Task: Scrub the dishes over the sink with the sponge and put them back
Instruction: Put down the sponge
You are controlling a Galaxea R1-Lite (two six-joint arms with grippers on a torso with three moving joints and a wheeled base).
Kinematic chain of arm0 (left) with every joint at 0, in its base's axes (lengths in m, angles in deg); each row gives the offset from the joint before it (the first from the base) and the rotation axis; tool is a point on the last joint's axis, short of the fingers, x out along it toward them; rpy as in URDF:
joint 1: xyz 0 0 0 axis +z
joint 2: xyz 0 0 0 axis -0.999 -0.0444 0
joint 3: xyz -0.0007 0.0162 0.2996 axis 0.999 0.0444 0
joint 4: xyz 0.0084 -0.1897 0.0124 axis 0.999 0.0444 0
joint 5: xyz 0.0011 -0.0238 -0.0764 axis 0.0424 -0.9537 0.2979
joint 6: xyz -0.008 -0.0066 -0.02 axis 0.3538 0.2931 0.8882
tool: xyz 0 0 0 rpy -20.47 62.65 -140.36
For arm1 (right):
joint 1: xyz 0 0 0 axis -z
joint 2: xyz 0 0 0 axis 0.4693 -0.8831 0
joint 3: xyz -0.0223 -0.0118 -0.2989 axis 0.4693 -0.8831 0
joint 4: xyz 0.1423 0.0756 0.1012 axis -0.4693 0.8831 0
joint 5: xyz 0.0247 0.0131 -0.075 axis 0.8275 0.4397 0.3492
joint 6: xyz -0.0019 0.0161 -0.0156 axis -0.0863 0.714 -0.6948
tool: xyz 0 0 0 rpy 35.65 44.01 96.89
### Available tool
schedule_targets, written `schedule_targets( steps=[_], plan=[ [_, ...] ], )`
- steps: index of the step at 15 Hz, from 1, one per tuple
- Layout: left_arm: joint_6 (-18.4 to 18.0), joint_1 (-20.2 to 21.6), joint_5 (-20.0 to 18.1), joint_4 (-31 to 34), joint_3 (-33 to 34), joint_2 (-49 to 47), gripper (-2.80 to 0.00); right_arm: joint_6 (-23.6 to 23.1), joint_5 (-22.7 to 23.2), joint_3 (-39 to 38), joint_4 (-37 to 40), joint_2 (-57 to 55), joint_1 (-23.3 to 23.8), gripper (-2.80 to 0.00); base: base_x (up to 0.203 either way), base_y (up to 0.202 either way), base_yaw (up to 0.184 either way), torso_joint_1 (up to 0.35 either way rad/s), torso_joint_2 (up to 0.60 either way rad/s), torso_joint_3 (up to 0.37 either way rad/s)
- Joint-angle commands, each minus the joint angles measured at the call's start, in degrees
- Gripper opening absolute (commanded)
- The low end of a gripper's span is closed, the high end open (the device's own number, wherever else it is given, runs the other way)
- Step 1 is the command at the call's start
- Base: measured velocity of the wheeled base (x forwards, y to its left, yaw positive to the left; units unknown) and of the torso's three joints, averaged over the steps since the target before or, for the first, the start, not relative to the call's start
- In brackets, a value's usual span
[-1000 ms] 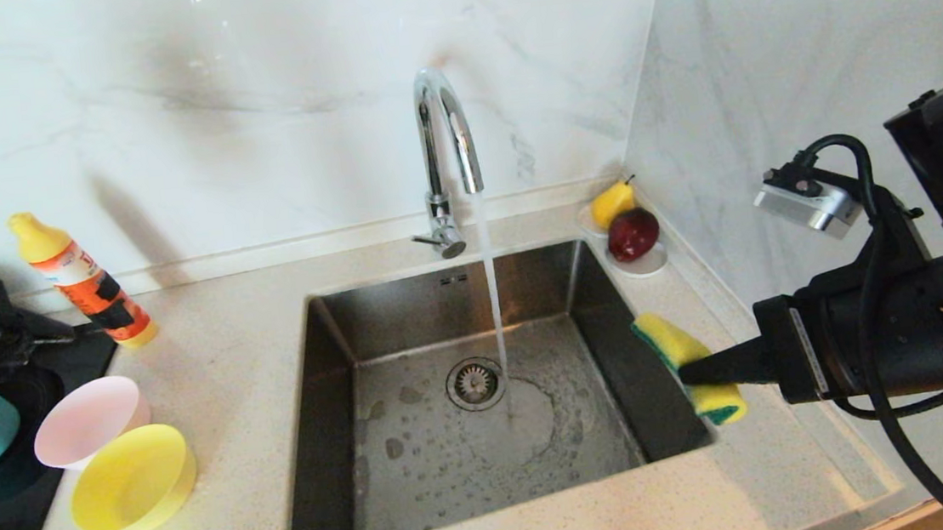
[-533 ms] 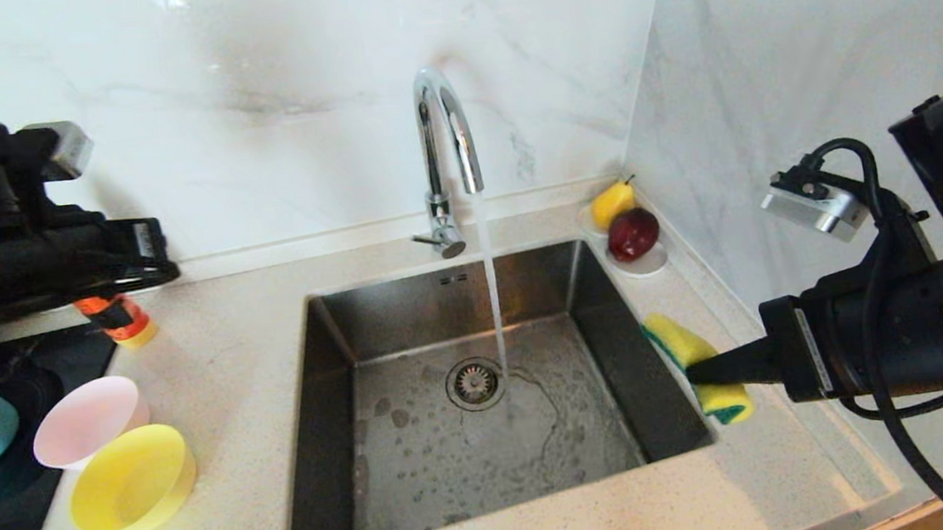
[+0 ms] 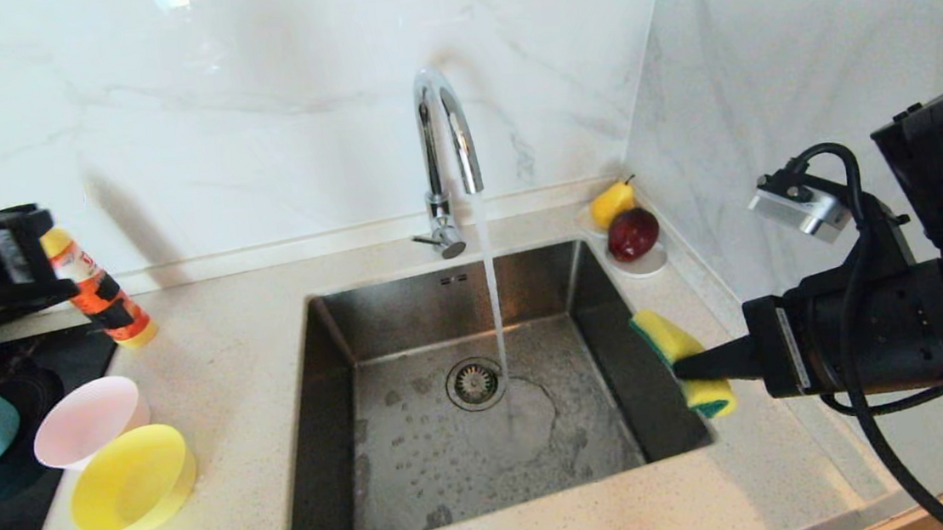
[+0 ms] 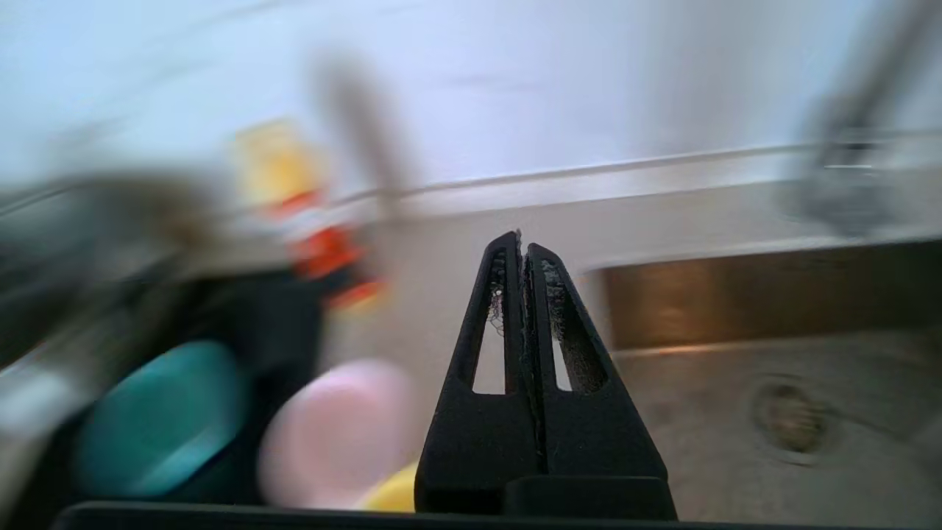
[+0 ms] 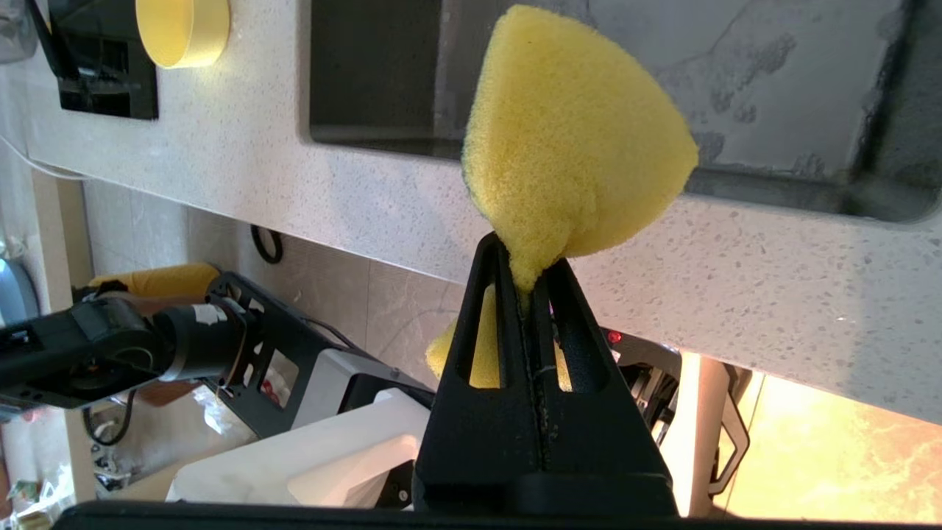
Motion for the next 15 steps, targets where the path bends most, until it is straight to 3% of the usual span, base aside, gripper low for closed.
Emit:
schedule_targets(
  steps=[1, 3, 5, 7, 10, 13, 15],
  plan=[
    [-0.3, -0.4, 5.5, 2.5, 7.0, 16.5, -2.80, 0.2, 0.0, 0.0, 0.1, 0.5, -0.2, -2.80, 0.000, 0.000, 0.000, 0.000, 0.00, 0.000],
    [-0.5, 0.0, 8.8, 7.3, 13.9, 27.2, -2.80, 0.2, -0.1, -0.1, 0.2, 0.7, -0.3, -2.80, 0.000, 0.000, 0.000, 0.000, 0.00, 0.000],
    [-0.8, 3.1, 12.1, 14.4, 20.1, 38.0, -2.80, 0.2, -0.2, -0.2, 0.4, 0.8, -0.3, -2.80, 0.000, 0.000, 0.000, 0.000, 0.00, 0.000],
    [-1.0, 5.7, 12.7, 20.7, 24.6, 47.2, -2.80, 0.2, -0.3, -0.2, 0.4, 0.7, -0.4, -2.80, 0.000, 0.000, 0.000, 0.000, 0.00, 0.000],
    [-0.8, 7.2, 3.6, 24.8, 32.4, 57.6, -2.80, 0.4, -0.3, -0.4, 0.4, 0.8, -0.7, -2.80, 0.000, 0.000, 0.000, 0.000, 0.00, 0.000],
    [-1.0, 7.4, -2.4, 26.0, 43.1, 65.0, -2.80, 0.5, -0.4, -1.3, 0.1, 1.0, -0.7, -2.80, 0.000, 0.000, 0.000, 0.000, 0.00, 0.000],
    [1.6, 7.5, -8.2, 27.2, 43.3, 65.5, -2.80, 0.3, -0.4, -1.7, 0.1, 1.1, -0.8, -2.80, 0.000, 0.000, 0.000, 0.000, 0.00, 0.000]
  ],
)
